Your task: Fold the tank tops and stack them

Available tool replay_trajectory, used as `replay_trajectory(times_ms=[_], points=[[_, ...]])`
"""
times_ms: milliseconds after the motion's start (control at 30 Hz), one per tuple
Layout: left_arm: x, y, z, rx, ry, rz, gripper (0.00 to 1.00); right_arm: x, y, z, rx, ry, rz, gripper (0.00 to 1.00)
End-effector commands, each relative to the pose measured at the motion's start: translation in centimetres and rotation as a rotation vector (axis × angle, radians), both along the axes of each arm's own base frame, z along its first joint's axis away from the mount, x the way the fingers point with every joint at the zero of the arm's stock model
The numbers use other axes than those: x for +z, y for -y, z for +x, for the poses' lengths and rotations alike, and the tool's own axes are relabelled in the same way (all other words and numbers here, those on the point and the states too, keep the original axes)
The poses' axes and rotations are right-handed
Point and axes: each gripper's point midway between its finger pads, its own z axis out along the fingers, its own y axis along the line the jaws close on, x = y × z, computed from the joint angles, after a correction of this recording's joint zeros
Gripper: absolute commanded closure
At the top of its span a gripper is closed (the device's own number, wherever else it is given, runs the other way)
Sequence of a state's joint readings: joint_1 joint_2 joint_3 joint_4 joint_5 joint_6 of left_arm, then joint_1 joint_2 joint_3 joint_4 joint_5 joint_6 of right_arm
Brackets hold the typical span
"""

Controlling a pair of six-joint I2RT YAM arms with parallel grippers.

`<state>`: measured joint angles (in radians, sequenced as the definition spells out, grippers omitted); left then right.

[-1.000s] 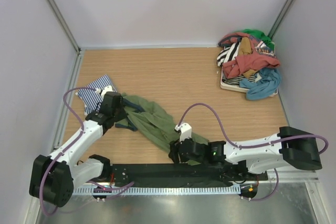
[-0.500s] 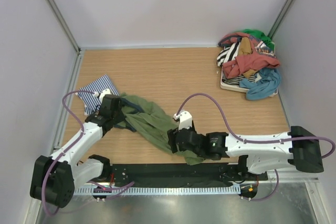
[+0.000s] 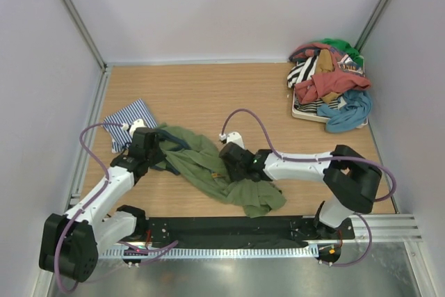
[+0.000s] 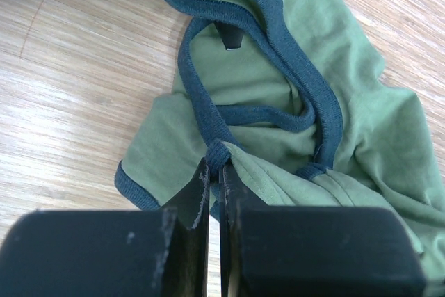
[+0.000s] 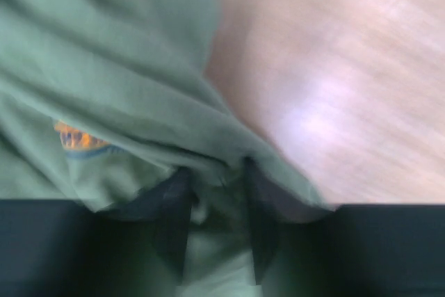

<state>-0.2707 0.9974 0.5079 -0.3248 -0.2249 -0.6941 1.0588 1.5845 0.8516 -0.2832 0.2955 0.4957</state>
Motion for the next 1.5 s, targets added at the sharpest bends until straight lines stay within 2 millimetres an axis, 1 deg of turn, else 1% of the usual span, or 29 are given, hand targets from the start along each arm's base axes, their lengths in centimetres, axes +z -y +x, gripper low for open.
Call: replay_trajectory(times_ms=[0,33,67,100,167,200,233,300,333,367,400,433,467,500,533,567,633,667,733,800,833,900,1067,1167,1233,1267,1333,1367,1467], points=[[1.0,-0.1,0.9,0.0,0.06,-0.003,1.0,3.0,-0.8,6.0,-0.062,0.06,0.081,0.73],[1.0,-0.2,0.9,0.001,0.061,-0.002,1.0,2.3,0.2,7.2,-0.096,0.052,0.031,0.95],[1.0,-0.2,0.8,0.003,0.062,-0.002,1.0,3.9,0.5,9.5,-0.143,0.084,0.037,0.99],[1.0,-0.3,0.8,0.006,0.064,-0.001,1.0,4.0,2.8,12.2,-0.233,0.089,0.021,0.99],[1.1,-0.4,0.8,0.009,0.07,0.001,1.0,5.5,5.7,15.5,-0.352,0.108,0.037,0.99],[1.2,-0.4,0.7,0.009,0.074,0.0,1.0,7.1,6.6,17.4,-0.412,0.133,0.081,0.99],[1.3,-0.4,0.7,0.011,0.077,-0.001,1.0,8.2,9.7,19.8,-0.505,0.154,0.112,0.99],[1.3,-0.4,0.7,0.01,0.083,-0.002,1.0,10.2,11.5,22.2,-0.58,0.195,0.162,0.99],[1.4,-0.4,0.7,0.011,0.086,-0.001,1.0,10.7,12.9,23.0,-0.617,0.206,0.168,0.85],[1.4,-0.3,0.7,0.009,0.086,-0.003,1.0,11.5,12.8,23.6,-0.621,0.22,0.181,0.69],[1.4,-0.4,0.7,0.008,0.086,-0.001,1.0,11.8,12.5,23.6,-0.605,0.216,0.195,0.5],[1.4,-0.4,0.7,0.008,0.086,-0.001,1.0,11.8,12.2,23.4,-0.58,0.206,0.198,0.23],[1.4,-0.4,0.7,0.009,0.086,-0.001,1.0,11.1,11.6,22.7,-0.55,0.176,0.209,0.2],[1.5,-0.4,0.8,0.008,0.087,-0.003,1.0,11.2,11.0,22.1,-0.521,0.161,0.232,0.19],[1.4,-0.4,0.7,0.007,0.086,-0.001,1.0,10.8,10.8,21.5,-0.508,0.152,0.225,0.19],[1.5,-0.3,0.8,0.004,0.088,-0.005,1.0,9.7,10.8,20.4,-0.497,0.128,0.21,0.2],[1.4,-0.2,0.8,0.001,0.087,-0.006,1.0,9.8,10.7,19.1,-0.472,0.121,0.234,0.24],[1.4,-0.2,0.8,-0.002,0.087,-0.008,1.0,8.4,11.1,17.9,-0.467,0.092,0.221,0.25],[1.4,-0.1,0.8,-0.006,0.086,-0.01,1.0,8.3,11.3,17.1,-0.463,0.091,0.229,0.26],[1.3,0.0,0.8,-0.011,0.084,-0.013,1.0,7.2,11.6,16.1,-0.454,0.064,0.216,0.28],[1.3,0.0,0.8,-0.01,0.083,-0.014,1.0,6.9,11.1,15.9,-0.435,0.048,0.233,0.32],[1.4,0.0,0.8,-0.011,0.085,-0.013,1.0,6.1,10.8,15.4,-0.419,0.025,0.241,0.34],[1.3,0.0,0.8,-0.012,0.083,-0.014,1.0,4.7,10.0,16.7,-0.413,-0.002,0.233,0.33],[1.3,0.2,0.9,-0.019,0.085,-0.019,1.0,4.0,9.3,17.9,-0.414,-0.01,0.232,0.36],[1.2,0.3,0.8,-0.025,0.081,-0.02,1.0,4.2,8.8,19.0,-0.418,-0.006,0.242,0.39],[1.3,0.3,0.9,-0.023,0.082,-0.02,1.0,3.2,8.6,19.0,-0.42,-0.027,0.231,0.39],[1.3,0.3,0.8,-0.027,0.082,-0.02,1.0,2.9,8.3,19.7,-0.424,-0.036,0.24,0.43],[1.3,0.3,0.9,-0.026,0.082,-0.02,1.0,2.2,8.2,19.8,-0.429,-0.053,0.235,0.46],[1.3,0.3,0.8,-0.027,0.082,-0.021,1.0,1.8,8.2,20.2,-0.44,-0.06,0.244,0.56]])
